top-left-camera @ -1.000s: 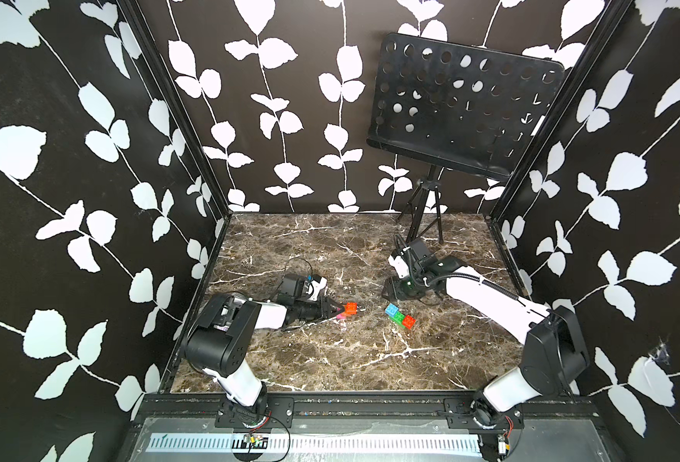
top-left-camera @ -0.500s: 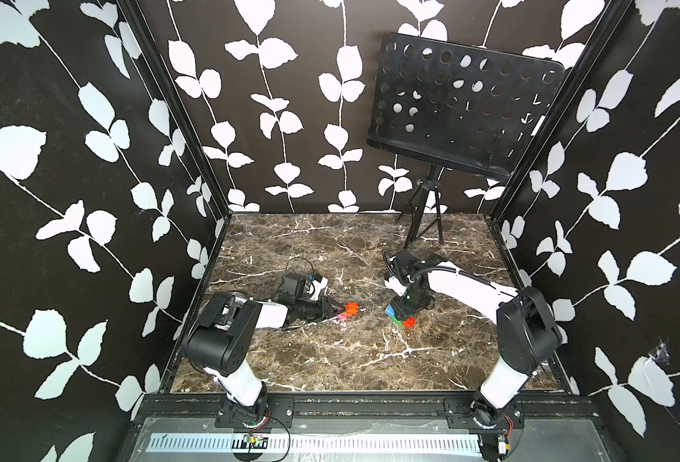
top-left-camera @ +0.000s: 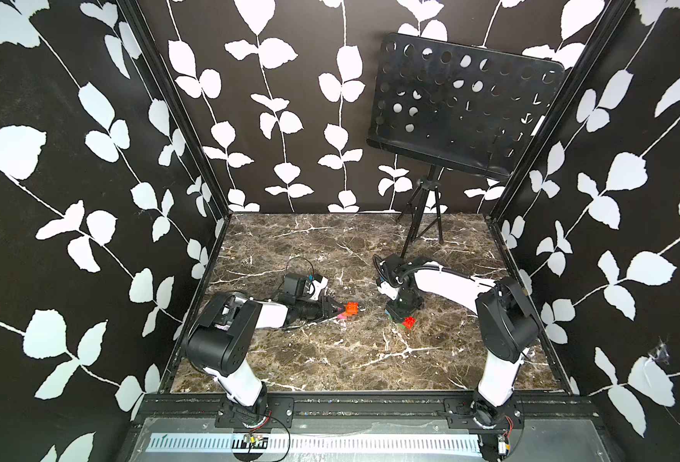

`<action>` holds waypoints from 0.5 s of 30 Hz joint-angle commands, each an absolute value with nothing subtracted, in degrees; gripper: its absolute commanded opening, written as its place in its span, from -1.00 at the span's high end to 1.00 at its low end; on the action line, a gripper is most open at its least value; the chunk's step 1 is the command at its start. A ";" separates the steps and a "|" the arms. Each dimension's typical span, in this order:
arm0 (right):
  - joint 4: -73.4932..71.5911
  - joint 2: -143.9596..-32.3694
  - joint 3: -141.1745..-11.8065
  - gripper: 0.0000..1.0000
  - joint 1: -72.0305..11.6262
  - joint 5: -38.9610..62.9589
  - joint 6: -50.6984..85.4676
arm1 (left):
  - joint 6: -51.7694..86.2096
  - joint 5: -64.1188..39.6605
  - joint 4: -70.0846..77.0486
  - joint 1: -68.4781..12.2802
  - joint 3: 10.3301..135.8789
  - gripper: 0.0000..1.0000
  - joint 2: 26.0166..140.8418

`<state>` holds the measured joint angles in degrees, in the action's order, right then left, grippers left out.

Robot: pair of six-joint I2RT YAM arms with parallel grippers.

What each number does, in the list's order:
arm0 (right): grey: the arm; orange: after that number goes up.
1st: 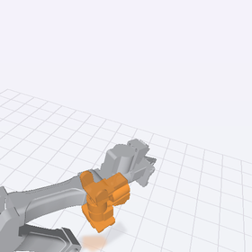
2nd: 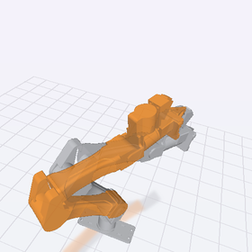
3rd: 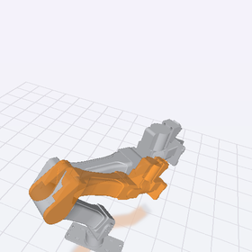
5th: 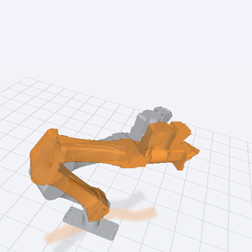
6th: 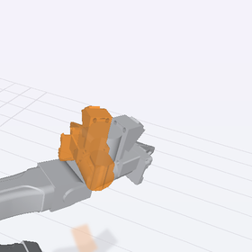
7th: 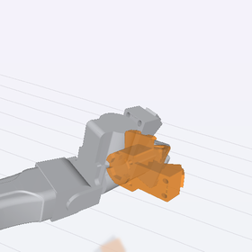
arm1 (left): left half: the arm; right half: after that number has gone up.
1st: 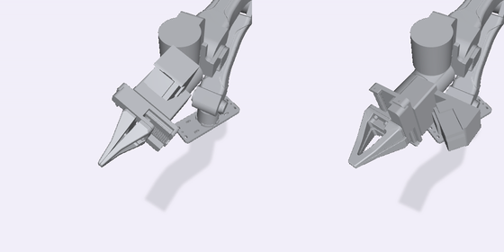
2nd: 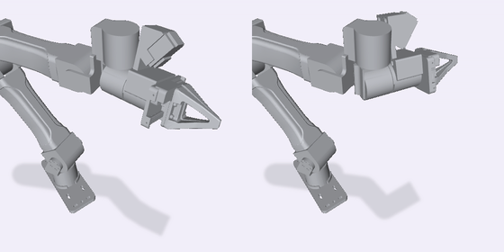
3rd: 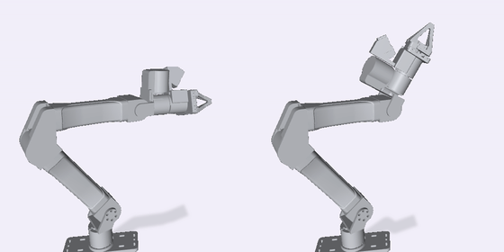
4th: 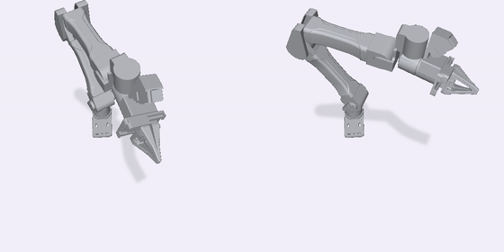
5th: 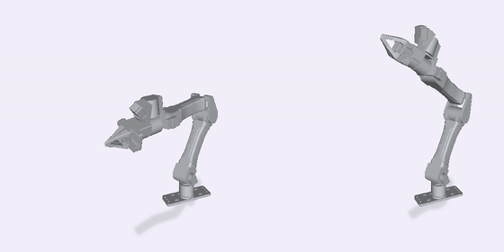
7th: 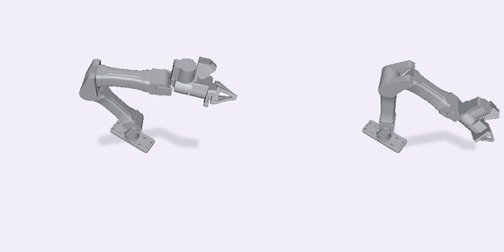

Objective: Assemble the letter y with lego
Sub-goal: Pick up the lego brick from the center of the board.

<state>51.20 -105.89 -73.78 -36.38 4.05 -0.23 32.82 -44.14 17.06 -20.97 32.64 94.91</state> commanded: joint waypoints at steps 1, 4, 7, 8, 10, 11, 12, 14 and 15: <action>50.66 -106.61 -73.75 -0.06 -36.66 4.04 -0.79 | 31.91 -37.63 9.40 -21.77 31.42 0.10 97.35; 49.95 -106.87 -73.19 -0.02 -36.65 4.30 -0.62 | 31.90 -37.62 9.54 -21.94 31.46 0.09 97.46; 49.21 -106.96 -72.53 -0.01 -36.66 4.57 -0.33 | 31.90 -37.62 9.55 -21.97 31.62 0.09 97.64; 49.02 -107.04 -72.29 0.00 -36.65 4.66 -0.27 | 31.88 -37.61 9.58 -22.02 31.60 0.09 97.62; 48.69 -107.14 -71.91 0.00 -36.61 4.74 -0.26 | 31.82 -37.62 9.58 -22.06 31.61 0.09 97.73; 48.68 -107.23 -71.73 0.00 -36.65 4.70 -0.26 | 31.82 -37.61 9.61 -22.06 31.64 0.10 97.80; 48.53 -107.23 -71.57 0.00 -36.71 4.68 -0.26 | 31.82 -37.59 9.67 -22.10 31.72 0.09 97.88; 48.15 -107.39 -71.21 0.02 -36.65 4.72 -0.26 | 31.82 -37.60 9.67 -22.16 31.82 0.09 98.02; 47.97 -107.39 -71.03 0.04 -36.65 4.71 -0.18 | 31.82 -37.59 9.70 -22.24 31.82 0.10 98.08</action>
<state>47.81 -106.54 -71.77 -36.38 4.16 -0.23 32.82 -43.94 17.08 -21.37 32.99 95.20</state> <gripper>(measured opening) 0.483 0.454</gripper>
